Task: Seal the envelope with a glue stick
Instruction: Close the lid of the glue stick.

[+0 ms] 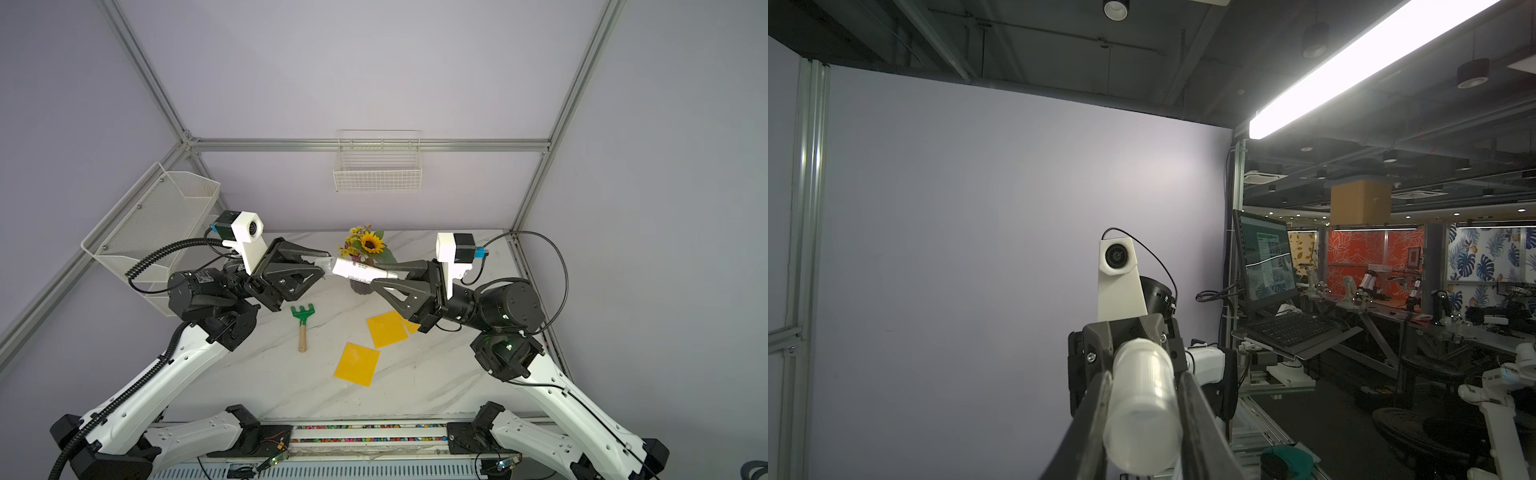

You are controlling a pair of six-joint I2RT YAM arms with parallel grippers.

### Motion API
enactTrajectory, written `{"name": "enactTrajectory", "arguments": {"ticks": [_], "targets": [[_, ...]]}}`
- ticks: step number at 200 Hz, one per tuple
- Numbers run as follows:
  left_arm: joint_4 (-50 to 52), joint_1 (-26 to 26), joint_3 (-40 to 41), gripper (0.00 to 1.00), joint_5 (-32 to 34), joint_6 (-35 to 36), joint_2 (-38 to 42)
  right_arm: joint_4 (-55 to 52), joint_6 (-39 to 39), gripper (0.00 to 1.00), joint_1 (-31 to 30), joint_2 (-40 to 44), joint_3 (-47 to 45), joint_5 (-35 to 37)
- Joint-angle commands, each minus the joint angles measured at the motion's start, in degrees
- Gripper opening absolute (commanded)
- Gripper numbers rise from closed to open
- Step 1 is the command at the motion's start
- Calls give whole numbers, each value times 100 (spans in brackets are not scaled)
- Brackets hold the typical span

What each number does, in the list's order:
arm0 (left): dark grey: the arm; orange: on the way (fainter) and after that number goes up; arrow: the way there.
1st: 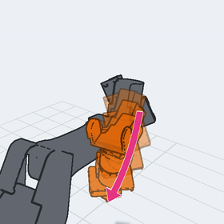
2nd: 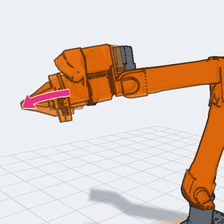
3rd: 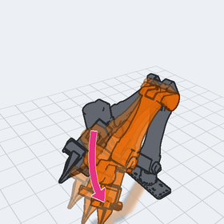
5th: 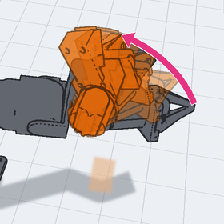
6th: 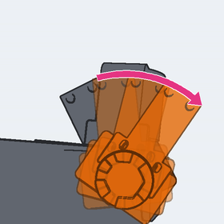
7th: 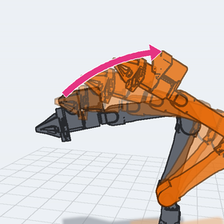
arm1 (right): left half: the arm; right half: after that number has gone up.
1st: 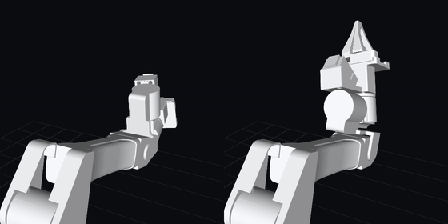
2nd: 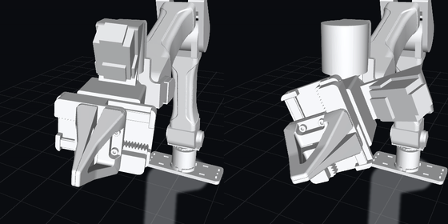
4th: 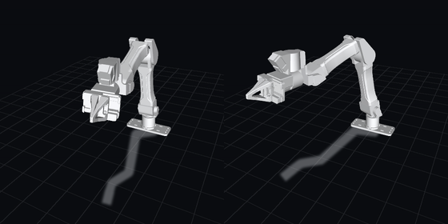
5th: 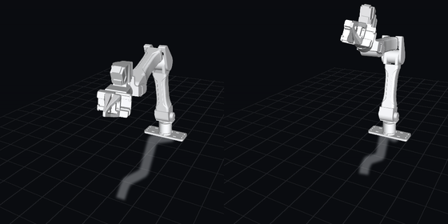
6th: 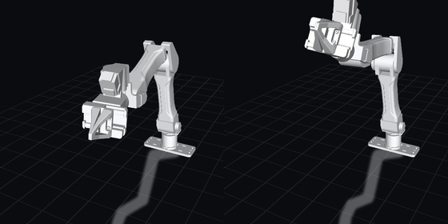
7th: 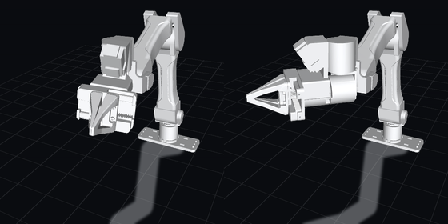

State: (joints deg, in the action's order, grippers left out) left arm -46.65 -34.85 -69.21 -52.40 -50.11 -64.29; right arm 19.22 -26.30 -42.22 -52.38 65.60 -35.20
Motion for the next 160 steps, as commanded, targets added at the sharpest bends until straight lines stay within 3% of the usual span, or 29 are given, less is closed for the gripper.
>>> {"name": "enactTrajectory", "arguments": {"ticks": [1, 77, 160], "targets": [[-8, -65, -295, 0, -270, -11, 5, -743, 319, 0, -32, 16, 313, 109], [1807, -193, -668, 0, -569, 988, 82, -3042, 1135, 0, -32, -204, 1321, -258], [1569, -259, -600, 0, -525, 892, 127, -3905, 1256, 0, -32, -290, 1598, -93]]}}
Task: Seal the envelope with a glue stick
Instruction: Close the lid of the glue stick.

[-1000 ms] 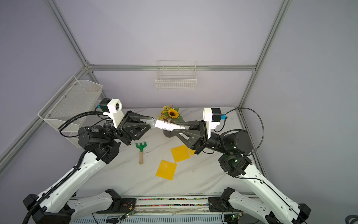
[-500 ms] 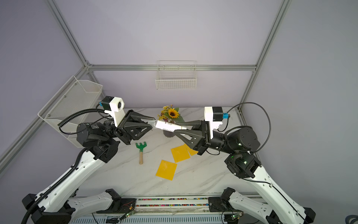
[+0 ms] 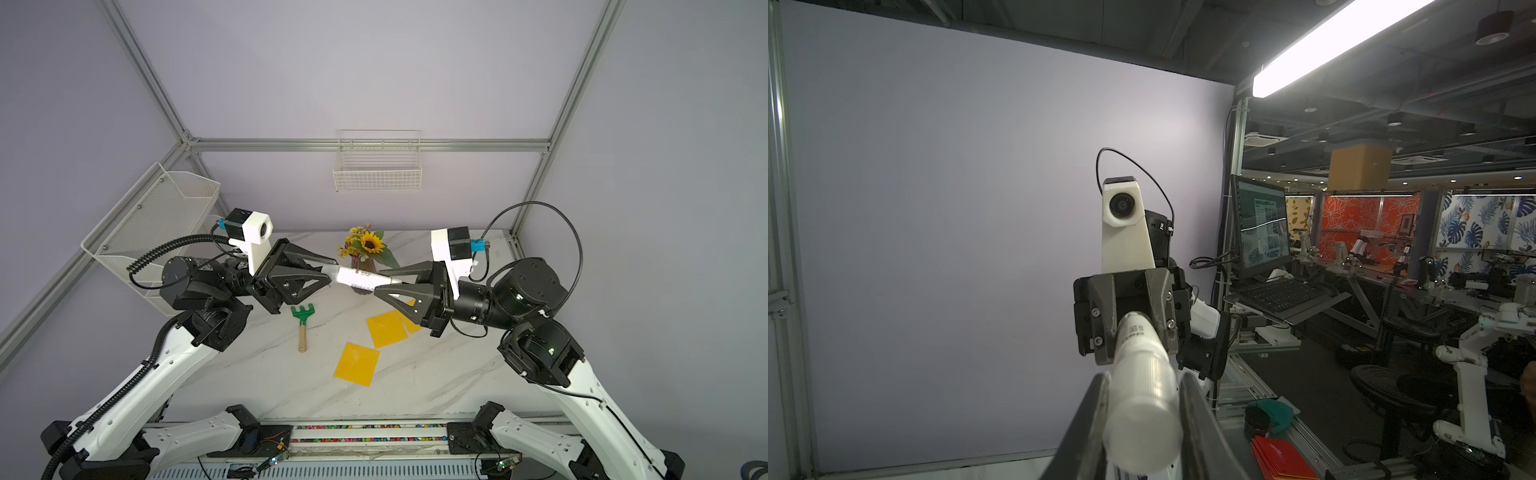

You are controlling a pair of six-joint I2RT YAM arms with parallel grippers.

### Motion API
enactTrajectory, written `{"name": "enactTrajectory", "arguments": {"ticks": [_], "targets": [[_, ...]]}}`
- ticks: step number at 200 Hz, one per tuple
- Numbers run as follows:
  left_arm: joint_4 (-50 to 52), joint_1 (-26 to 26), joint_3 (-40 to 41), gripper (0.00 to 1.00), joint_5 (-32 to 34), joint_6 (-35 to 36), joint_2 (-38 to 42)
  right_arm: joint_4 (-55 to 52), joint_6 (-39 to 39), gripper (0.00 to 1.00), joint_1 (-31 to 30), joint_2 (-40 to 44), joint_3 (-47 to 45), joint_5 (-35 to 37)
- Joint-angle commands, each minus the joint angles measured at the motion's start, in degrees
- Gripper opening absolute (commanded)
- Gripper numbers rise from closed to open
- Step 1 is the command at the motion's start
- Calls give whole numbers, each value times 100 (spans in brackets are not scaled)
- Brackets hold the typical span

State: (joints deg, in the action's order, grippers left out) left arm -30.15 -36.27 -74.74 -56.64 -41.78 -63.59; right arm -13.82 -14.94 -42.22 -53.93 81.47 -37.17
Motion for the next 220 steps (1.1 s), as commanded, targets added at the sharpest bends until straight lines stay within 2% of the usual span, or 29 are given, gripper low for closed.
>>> {"name": "enactTrajectory", "arguments": {"ticks": [1, 85, 178, 220], "targets": [[-75, -117, -48, 0, -97, 62, 58, -611, 126, 0, -37, -130, 14, 109], [1419, -329, -445, 0, -306, 787, -87, -897, 176, 0, -39, -209, 159, 215], [1481, -875, -296, 0, -224, 899, -500, -220, -221, 0, -32, -499, -48, 69], [2064, -934, -404, 0, -189, 1040, -815, -51, -343, 0, -32, -545, -118, 108]]}}
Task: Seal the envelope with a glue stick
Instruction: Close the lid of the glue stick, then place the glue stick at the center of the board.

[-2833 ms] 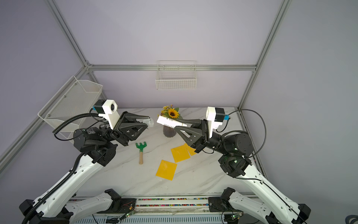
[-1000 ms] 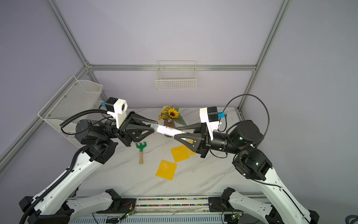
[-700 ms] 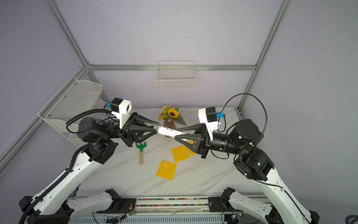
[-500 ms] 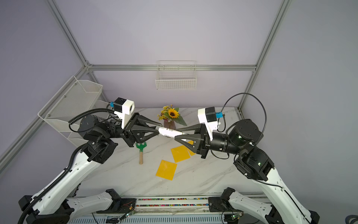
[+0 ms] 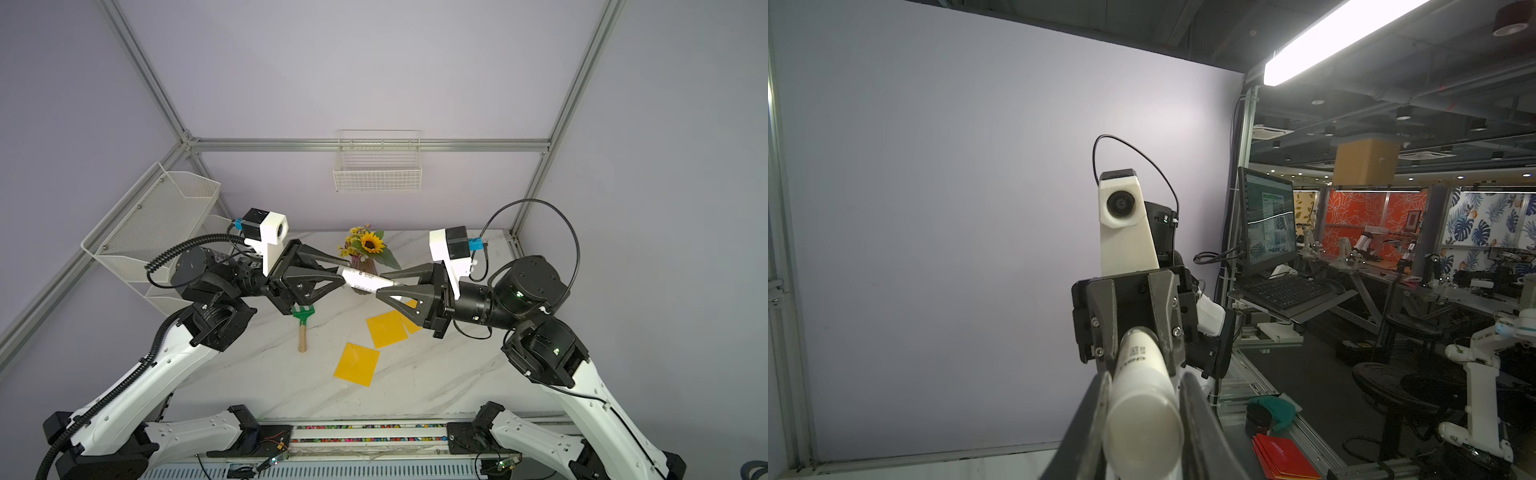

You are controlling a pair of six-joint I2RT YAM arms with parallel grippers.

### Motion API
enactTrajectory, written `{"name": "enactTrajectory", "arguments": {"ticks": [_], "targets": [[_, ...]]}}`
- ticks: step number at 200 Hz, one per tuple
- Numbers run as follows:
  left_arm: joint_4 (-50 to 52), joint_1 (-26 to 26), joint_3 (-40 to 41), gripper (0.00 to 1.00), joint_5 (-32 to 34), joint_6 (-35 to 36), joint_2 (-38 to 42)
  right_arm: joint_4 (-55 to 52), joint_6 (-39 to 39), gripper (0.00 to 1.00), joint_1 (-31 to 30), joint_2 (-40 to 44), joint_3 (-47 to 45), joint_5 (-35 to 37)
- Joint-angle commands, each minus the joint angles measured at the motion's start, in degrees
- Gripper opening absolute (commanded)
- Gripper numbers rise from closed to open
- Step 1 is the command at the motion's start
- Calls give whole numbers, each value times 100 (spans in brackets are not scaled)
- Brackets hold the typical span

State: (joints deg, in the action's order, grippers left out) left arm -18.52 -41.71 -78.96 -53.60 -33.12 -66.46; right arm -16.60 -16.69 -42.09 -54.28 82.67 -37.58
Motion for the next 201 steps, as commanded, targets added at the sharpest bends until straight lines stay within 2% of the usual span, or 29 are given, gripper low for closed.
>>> {"name": "enactTrajectory", "arguments": {"ticks": [1, 31, 51, 70, 84, 106, 125, 155, 186, 201], "targets": [[906, -390, 15, 0, -493, 175, -532, 227, -164, 0, -45, -512, -241, 152], [1164, -383, 8, 1, -428, 318, -523, 13, -107, 0, -45, -399, -264, 435], [1573, -373, 28, 17, -74, 731, -222, 20, -98, 0, -45, -215, -395, 722], [2049, -364, 14, 41, 417, 1126, 93, 13, -91, 0, -45, -59, -520, 915], [2394, -333, -1, 54, 743, 1351, 305, -24, -73, 0, -45, 45, -627, 1074], [3023, -310, 2, 64, 1277, 1715, 664, -9, -51, 0, -45, 148, -910, 1298], [3449, -302, 94, 69, 1833, 1925, 1025, -13, 51, 0, -50, 154, -1203, 1440], [3819, -289, 402, 72, 2842, 2022, 1580, 475, 221, 0, -45, 34, -2004, 1681], [3842, -290, 820, 73, 3587, 1809, 2004, 1812, 446, 0, -46, -259, -3159, 1668], [3899, -289, 1016, 73, 3881, 1715, 2153, 2899, 464, 0, -50, -496, -3863, 1618]]}}
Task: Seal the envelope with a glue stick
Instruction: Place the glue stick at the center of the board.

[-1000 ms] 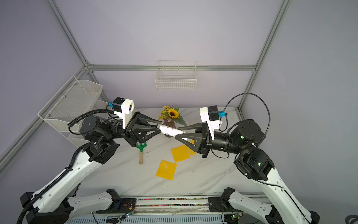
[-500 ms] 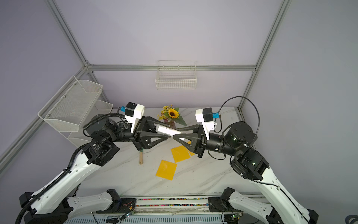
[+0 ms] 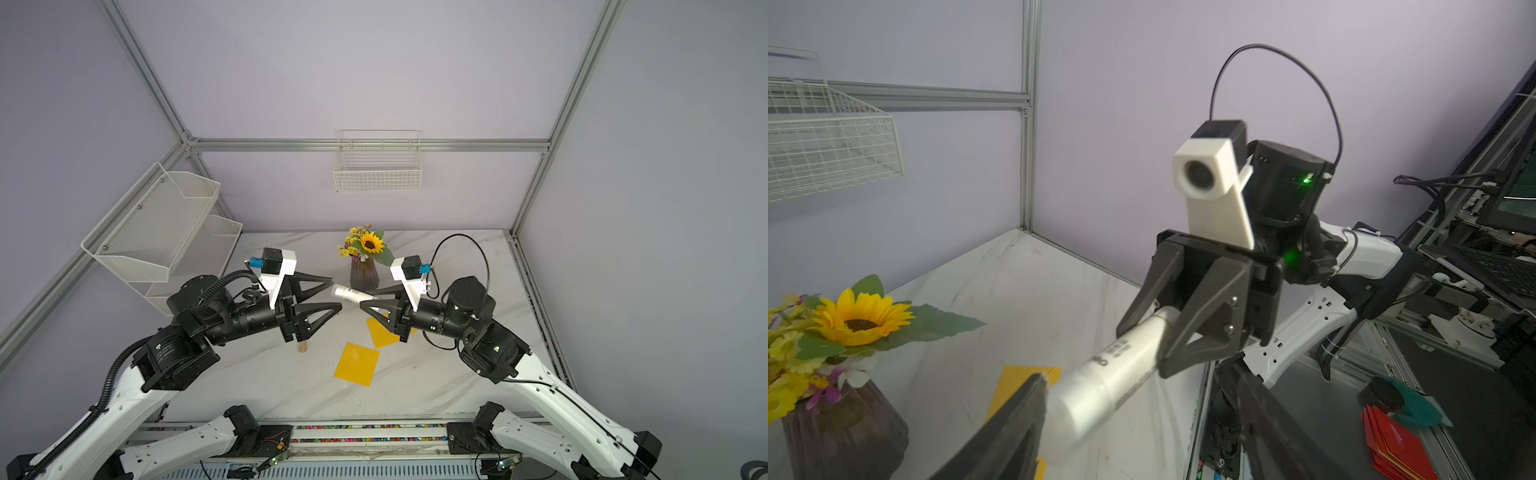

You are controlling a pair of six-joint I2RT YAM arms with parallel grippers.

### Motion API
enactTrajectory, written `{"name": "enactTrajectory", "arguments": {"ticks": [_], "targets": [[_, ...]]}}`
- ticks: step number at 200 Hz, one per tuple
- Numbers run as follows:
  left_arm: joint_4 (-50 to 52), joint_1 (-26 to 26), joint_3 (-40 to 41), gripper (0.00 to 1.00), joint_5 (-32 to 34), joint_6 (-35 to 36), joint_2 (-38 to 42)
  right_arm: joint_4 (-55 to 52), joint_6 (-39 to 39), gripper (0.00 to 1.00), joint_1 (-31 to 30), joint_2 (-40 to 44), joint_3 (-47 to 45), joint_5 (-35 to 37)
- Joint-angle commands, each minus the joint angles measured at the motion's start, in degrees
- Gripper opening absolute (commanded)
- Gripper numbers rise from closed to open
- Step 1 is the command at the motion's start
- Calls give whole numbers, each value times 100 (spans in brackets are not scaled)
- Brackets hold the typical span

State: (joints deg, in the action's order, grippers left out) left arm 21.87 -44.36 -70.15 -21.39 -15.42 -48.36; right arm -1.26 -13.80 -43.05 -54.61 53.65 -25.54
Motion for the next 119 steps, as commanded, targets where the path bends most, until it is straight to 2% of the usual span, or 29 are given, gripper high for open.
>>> {"name": "enactTrajectory", "arguments": {"ticks": [1, 47, 78, 119], "targets": [[-140, -27, 147, 73, 678, -74, 357, 1462, 176, 0, 49, -485, -1001, 411], [-318, -29, 870, 73, 1383, -598, 765, 3632, 352, 0, -72, -2079, -1994, 610], [-445, -24, 1197, 72, 1508, -930, 873, 4489, 620, 0, -399, -3506, -1969, 956], [-619, -17, 1507, 72, 1555, -1232, 972, 5359, 668, 0, -509, -5049, -1616, 1154]]}}
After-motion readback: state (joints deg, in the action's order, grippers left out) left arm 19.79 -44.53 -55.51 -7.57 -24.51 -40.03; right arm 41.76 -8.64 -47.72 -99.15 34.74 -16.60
